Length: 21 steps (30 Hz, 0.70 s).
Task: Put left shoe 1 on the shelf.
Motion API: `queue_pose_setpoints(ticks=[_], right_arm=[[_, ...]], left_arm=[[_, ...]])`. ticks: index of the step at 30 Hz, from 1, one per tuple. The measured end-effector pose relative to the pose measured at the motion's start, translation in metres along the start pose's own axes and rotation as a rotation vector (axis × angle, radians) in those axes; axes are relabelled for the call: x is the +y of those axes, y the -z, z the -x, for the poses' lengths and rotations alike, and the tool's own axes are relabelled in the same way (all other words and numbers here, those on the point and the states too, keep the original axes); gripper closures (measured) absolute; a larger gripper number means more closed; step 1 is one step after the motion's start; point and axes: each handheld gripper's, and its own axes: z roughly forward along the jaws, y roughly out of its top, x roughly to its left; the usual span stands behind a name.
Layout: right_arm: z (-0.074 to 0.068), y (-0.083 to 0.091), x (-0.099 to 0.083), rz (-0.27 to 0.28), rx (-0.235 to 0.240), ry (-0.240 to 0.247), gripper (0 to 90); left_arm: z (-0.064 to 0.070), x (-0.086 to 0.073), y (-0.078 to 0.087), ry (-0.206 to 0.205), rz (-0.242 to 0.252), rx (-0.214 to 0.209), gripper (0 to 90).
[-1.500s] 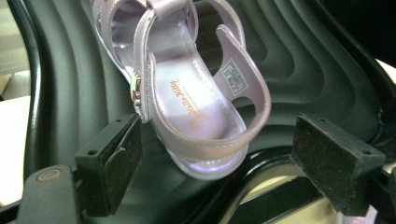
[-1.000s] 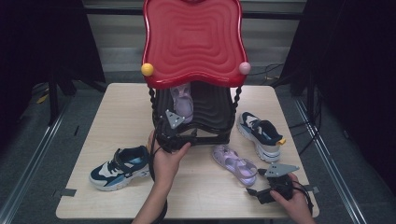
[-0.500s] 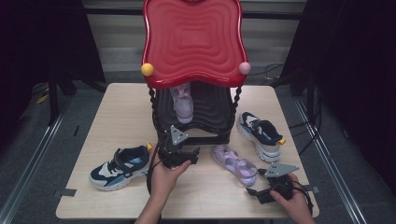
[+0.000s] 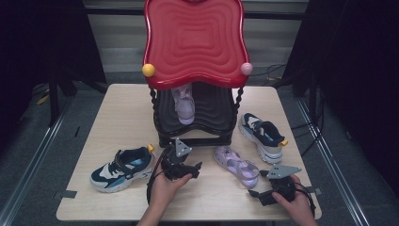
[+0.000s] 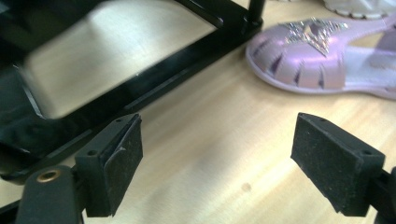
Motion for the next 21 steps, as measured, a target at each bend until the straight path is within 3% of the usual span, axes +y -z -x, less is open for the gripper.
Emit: queue_pose_setpoints(ticks=[4,15,21], right_arm=[[0.0,0.0,0.0,0.0,0.0,0.0,12.6],[0.0,0.0,0.0,0.0,0.0,0.0,12.7],[0.0,0.0,0.0,-0.001,0.0,0.0,12.7]], left_arm=[[0.004,-0.01,-0.006,-0.004,-0.025,-0.043,16.2],[0.009,-0.022,-0.013,-0.029,-0.059,-0.074,16.2],[0.013,-0.028,-0.015,-0.065,-0.074,-0.087,16.2]])
